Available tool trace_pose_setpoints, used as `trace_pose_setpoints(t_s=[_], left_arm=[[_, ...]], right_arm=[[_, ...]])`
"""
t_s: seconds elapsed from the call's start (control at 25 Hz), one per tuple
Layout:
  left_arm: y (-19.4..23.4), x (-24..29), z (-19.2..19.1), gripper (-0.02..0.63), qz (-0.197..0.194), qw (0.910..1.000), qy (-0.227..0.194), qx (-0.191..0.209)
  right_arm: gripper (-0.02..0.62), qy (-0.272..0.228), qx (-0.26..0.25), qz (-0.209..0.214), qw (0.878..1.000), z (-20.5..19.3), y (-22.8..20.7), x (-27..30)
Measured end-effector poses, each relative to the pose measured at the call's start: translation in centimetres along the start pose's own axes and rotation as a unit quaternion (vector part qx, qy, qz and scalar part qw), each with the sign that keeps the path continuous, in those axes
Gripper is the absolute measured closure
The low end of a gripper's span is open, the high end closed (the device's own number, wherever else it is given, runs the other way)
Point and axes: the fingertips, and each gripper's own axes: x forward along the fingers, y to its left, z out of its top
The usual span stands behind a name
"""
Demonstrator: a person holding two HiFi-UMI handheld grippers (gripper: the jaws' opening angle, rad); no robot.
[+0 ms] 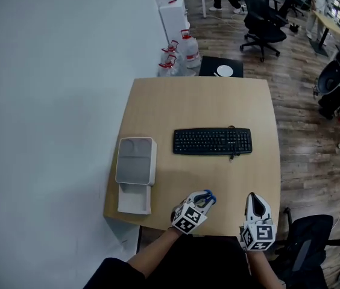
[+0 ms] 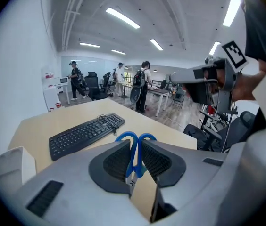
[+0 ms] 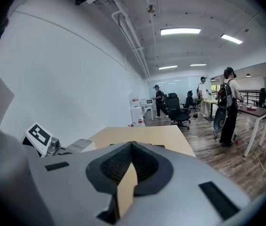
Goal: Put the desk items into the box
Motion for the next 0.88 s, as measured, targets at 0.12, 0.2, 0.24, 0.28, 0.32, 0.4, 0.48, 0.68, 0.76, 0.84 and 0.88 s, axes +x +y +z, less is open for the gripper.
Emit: trace_pose_setpoints(t_s=[0.12, 0.2, 0.24, 0.28, 0.32, 0.4, 0.48, 0.68, 0.76, 0.84, 0.88], left_arm=[[2.2, -3.2, 1.0, 0.529, 0.011, 0.9992, -0.035, -0.018], [3.9, -5.2, 1.3, 0.529, 0.022, 0.9985, -0.047, -0.018], [4.8, -6.1, 1.2, 0.531, 0.027, 0.9982, -0.051, -0.016], [5.7, -6.9, 1.1, 0.531, 0.032, 0.9978, -0.055, -0.016], [6.5, -7.7, 0.8, 0.529, 0.036, 0.9975, -0.059, -0.017], [8.0, -9.3, 0.1, 0.529, 0.043, 0.9968, -0.064, -0.02], [9.3, -11.1, -0.6, 0.529, 0.049, 0.9966, -0.065, -0.012], [11.7, -15.1, -3.1, 0.529, 0.067, 0.9961, -0.057, 0.007], [12.8, -16.5, -4.1, 0.529, 0.076, 0.9956, -0.055, 0.002], [13.8, -17.7, -5.3, 0.529, 0.085, 0.995, -0.052, -0.005], [14.2, -18.3, -5.9, 0.529, 0.089, 0.9947, -0.05, -0.01]], right_arm=[[0.535, -0.002, -0.011, 0.013, 1.0, 0.7, 3.5, 1.2], [0.535, 0.0, -0.013, 0.021, 1.0, 1.2, 5.8, 2.2], [0.535, 0.002, -0.009, 0.026, 1.0, 1.2, 6.9, 2.8], [0.537, 0.004, -0.006, 0.03, 1.0, 1.2, 7.9, 3.4], [0.535, 0.007, -0.004, 0.033, 0.999, 1.1, 9.0, 3.9], [0.535, 0.009, -0.01, 0.039, 0.999, 1.1, 11.2, 4.8], [0.535, 0.009, -0.014, 0.049, 0.999, 1.2, 13.6, 5.7], [0.535, 0.008, -0.019, 0.078, 0.997, 1.0, 19.8, 7.5], [0.535, 0.011, -0.023, 0.09, 0.996, 0.9, 21.9, 8.2], [0.537, 0.015, -0.027, 0.1, 0.995, 0.4, 23.6, 8.7], [0.535, 0.018, -0.029, 0.103, 0.994, 0.2, 24.3, 8.9]])
